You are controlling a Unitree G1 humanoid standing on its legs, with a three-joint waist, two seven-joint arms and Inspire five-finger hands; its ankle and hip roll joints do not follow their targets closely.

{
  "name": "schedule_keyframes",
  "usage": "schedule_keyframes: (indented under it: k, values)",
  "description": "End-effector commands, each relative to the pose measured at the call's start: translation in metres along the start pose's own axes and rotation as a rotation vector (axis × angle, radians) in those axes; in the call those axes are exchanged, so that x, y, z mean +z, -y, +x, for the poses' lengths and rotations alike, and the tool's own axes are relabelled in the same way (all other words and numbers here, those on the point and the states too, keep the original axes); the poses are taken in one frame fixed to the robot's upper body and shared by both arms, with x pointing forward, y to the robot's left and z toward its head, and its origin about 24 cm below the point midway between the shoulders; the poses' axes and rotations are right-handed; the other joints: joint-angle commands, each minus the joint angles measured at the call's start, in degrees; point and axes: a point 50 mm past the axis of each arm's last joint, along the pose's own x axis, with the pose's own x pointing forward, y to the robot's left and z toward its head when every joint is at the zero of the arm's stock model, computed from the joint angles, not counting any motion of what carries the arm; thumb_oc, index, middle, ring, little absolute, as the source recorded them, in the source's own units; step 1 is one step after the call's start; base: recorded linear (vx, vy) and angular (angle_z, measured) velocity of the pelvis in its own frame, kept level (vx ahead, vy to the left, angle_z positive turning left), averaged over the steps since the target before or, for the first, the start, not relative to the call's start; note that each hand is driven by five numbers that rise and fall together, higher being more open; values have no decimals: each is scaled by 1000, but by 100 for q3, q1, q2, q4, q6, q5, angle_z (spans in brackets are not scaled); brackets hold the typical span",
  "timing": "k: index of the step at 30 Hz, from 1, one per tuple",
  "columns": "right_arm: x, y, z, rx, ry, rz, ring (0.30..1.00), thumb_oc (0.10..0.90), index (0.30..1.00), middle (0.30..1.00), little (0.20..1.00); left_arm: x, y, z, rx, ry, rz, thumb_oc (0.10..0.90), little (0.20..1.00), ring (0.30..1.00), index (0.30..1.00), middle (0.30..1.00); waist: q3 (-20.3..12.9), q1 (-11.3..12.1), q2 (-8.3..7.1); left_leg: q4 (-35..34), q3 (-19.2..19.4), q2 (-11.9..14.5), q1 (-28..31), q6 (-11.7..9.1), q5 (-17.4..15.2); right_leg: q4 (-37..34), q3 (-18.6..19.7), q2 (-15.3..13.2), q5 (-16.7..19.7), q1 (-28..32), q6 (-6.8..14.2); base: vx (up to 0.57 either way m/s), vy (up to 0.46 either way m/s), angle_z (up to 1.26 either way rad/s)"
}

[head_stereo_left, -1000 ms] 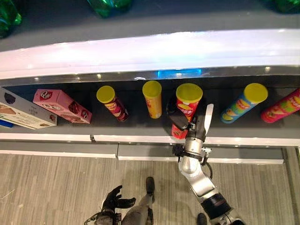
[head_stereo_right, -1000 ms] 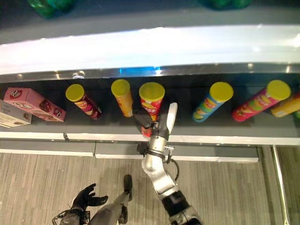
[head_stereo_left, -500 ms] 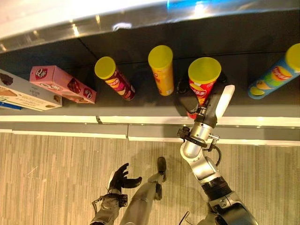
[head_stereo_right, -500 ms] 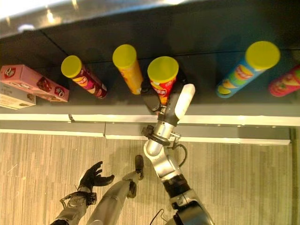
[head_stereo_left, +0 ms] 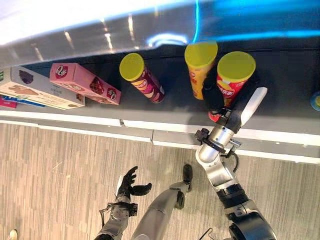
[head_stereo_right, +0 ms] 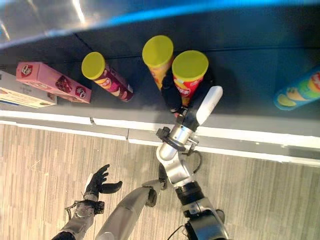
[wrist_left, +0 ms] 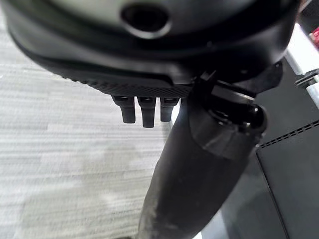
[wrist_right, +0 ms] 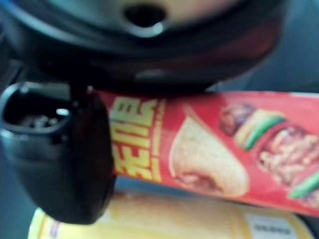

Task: Put the goods on the table back onto the shelves and tidy them up.

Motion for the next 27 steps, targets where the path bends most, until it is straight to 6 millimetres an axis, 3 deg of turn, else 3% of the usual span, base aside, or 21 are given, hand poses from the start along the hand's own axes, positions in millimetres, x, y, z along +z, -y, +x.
schedule_keyframes:
  k: [1,13,25,26,27]
  values:
    - [28,-1,31,-93,245,27,300,400,300,300,300,11,-18,-2,63,106,66,800,900,900,900,900,-208,134,275,1317,-311,396,-327,-562,-1412,-192,-76,-91,2117,408,259,0,0,0]
    - [39,4,36,-106,330,34,300,400,300,300,300,22,-19,1,67,177,191,800,900,900,900,900,-256,113,367,1559,-168,400,-562,-520,-1557,-192,-52,-203,2202,293,295,11,0,-4]
    - [37,6,41,-102,359,13,300,400,300,300,300,37,-15,1,68,280,282,800,900,900,900,900,-283,203,523,1737,-45,369,-831,-476,-1657,-192,-187,-333,2297,191,319,6,8,-4]
    - [37,6,41,-98,361,12,347,431,347,347,347,38,-16,2,70,287,287,800,900,900,900,900,-291,204,515,1717,-32,364,-823,-475,-1656,-192,-188,-334,2328,179,319,9,21,-9]
    - [37,5,40,-90,361,14,900,800,900,900,900,40,-16,2,73,297,293,800,900,900,900,900,-293,203,509,1731,-24,372,-827,-477,-1662,-192,-194,-333,2340,173,319,1,12,-10]
